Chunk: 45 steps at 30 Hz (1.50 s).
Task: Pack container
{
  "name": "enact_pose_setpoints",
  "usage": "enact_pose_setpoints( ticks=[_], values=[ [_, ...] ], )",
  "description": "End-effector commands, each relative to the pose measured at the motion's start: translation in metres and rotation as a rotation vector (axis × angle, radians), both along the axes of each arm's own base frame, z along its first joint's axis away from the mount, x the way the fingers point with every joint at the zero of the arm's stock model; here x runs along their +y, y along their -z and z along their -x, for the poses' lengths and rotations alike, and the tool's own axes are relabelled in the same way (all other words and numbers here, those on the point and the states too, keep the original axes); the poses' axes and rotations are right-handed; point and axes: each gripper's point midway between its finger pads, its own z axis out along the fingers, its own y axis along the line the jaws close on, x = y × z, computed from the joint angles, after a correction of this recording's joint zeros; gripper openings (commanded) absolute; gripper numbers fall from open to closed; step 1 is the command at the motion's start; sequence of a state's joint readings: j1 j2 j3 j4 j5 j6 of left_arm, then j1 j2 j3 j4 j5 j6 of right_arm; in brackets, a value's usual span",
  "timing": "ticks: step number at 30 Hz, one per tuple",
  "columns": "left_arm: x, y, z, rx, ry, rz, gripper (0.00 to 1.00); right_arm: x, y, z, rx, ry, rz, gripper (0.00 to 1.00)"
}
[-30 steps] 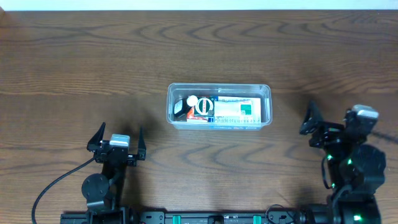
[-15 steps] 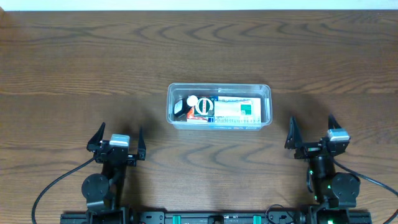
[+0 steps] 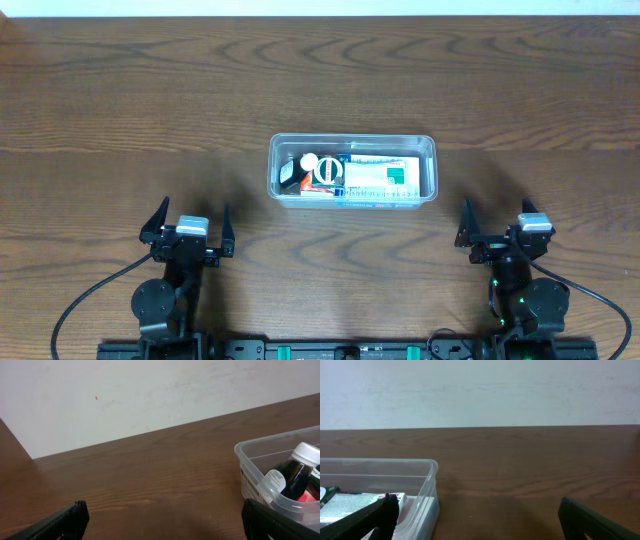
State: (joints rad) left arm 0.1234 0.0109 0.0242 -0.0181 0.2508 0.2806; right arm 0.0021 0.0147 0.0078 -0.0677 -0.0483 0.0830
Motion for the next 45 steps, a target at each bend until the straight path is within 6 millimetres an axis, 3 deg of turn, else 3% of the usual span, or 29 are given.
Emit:
enact_pose_setpoints(
  ticks=[1, 45],
  values=[
    [0.0007, 0.0158, 0.0003, 0.045, -0.004, 0.019, 0.98, -0.0009, 0.0, 0.0004, -0.004, 0.004, 0.018, 0.99],
    [0.0007, 0.0158, 0.0003, 0.045, -0.004, 0.019, 0.98, -0.0009, -0.0001, 0.0003, -0.004, 0.004, 0.018, 0.99]
  ],
)
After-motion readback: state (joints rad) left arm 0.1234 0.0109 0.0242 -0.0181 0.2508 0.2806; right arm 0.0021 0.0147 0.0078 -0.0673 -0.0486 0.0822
